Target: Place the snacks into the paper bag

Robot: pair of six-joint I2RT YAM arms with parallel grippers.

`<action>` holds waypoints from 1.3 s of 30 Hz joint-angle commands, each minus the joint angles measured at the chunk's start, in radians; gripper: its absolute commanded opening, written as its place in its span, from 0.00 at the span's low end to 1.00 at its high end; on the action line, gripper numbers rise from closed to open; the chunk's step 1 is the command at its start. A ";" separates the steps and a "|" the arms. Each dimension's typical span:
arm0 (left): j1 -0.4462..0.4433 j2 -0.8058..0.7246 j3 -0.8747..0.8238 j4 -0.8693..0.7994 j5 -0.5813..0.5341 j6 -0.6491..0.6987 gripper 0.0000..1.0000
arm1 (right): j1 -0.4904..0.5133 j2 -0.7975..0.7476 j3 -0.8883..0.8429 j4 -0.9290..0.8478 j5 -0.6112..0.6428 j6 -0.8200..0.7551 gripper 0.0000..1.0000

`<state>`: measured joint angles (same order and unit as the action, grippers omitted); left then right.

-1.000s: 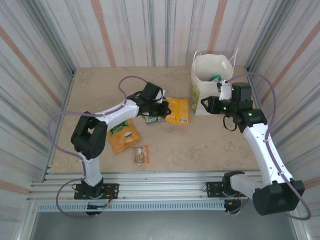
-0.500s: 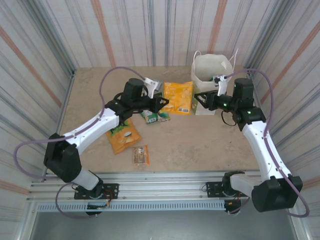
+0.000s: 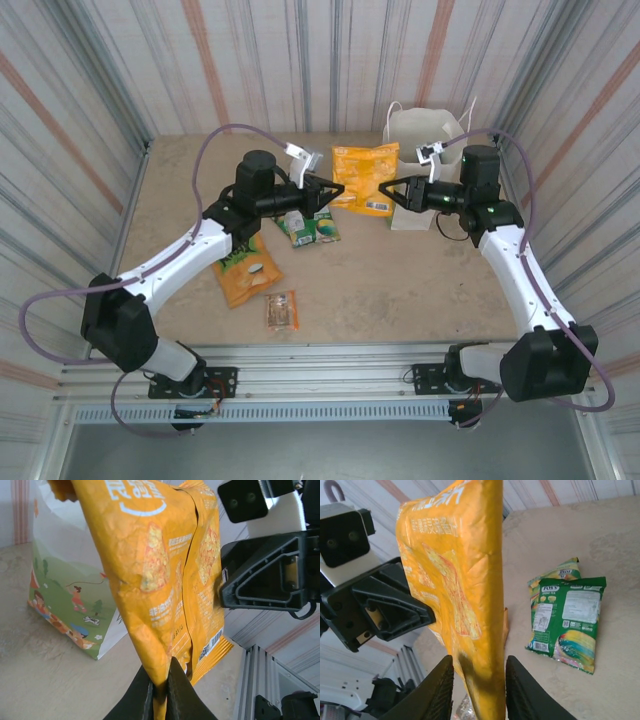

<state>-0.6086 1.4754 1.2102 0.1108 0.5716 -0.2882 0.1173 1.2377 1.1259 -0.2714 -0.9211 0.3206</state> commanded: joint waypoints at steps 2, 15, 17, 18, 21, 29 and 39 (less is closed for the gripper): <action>0.006 0.006 0.030 0.039 0.036 0.009 0.05 | -0.006 -0.007 0.032 0.002 0.012 0.015 0.08; 0.005 0.018 0.082 -0.185 -0.280 0.017 0.51 | -0.122 -0.011 0.286 -0.173 0.340 0.008 0.02; 0.008 0.027 0.090 -0.217 -0.309 0.023 0.51 | -0.131 0.016 0.347 -0.207 0.408 -0.011 0.02; 0.009 0.032 0.097 -0.233 -0.316 0.028 0.51 | -0.134 0.034 0.378 -0.223 0.448 -0.026 0.02; 0.013 0.053 0.125 -0.284 -0.335 0.041 0.51 | -0.134 0.103 0.480 -0.288 0.550 -0.071 0.02; 0.015 0.101 0.203 -0.373 -0.343 0.103 0.50 | -0.107 0.307 0.721 -0.517 0.790 -0.173 0.03; 0.030 0.118 0.215 -0.399 -0.335 0.112 0.50 | -0.019 0.533 0.957 -0.775 0.986 -0.323 0.06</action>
<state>-0.5880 1.5909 1.4029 -0.2687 0.2417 -0.1974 0.0776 1.7267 2.0224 -0.9276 -0.0292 0.0742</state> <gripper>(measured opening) 0.502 0.086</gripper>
